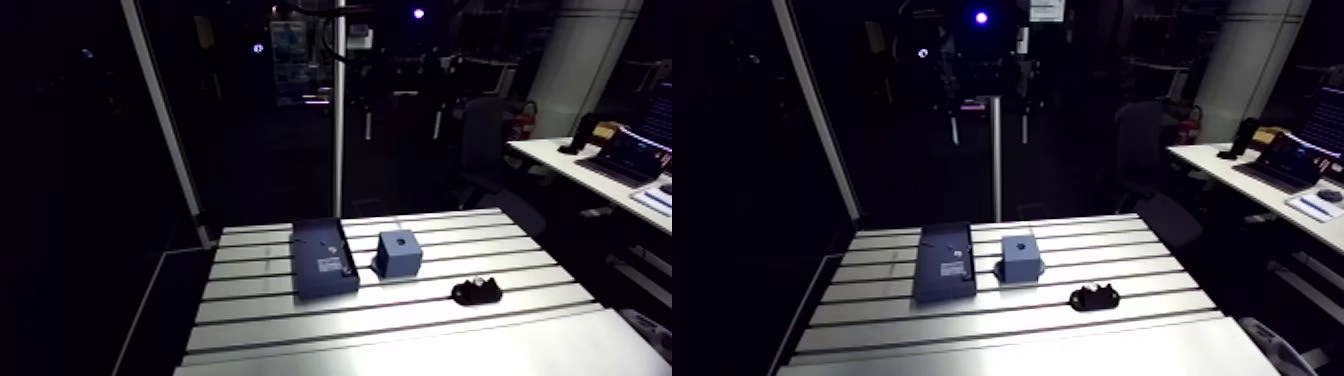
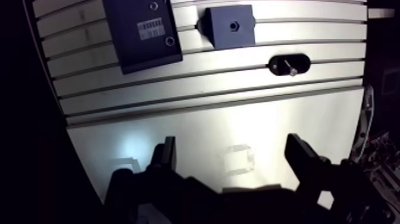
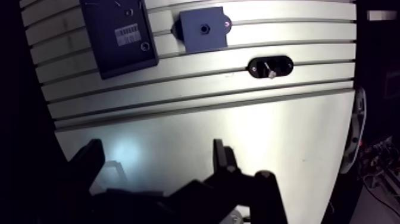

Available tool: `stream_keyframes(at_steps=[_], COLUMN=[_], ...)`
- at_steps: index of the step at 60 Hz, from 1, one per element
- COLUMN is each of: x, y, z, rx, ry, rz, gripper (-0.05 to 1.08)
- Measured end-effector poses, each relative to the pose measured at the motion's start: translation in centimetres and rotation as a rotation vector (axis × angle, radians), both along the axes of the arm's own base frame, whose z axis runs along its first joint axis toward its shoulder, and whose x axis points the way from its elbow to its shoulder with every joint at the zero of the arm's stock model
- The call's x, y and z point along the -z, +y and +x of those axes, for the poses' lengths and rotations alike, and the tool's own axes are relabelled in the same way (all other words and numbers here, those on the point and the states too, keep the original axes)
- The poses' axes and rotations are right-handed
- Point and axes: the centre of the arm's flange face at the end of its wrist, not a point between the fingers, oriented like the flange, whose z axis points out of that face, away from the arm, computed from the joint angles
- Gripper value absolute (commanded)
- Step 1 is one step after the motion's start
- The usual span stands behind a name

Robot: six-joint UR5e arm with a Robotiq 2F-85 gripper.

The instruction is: Pick up the M10 bolt and insert it into the hex recess until seated.

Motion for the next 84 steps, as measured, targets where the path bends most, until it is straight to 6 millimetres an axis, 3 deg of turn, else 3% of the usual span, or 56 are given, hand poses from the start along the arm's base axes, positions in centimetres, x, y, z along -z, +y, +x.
stream_keyframes(at_steps=[21,43,55,84], x=[-0.5,-0.2,0.3,3.6], y=[-5.5,-6.2,-4.8,3.8], z=[-0.4,-0.7,-1.0,-1.6], rx=[-0.125,-0.145,-0.162,-0.131], ry=[0.005,0.005,0.002,0.030], rz=[-0.009,-0.002,0.010,0.015], gripper=[0.01,0.01,0.01,0.01])
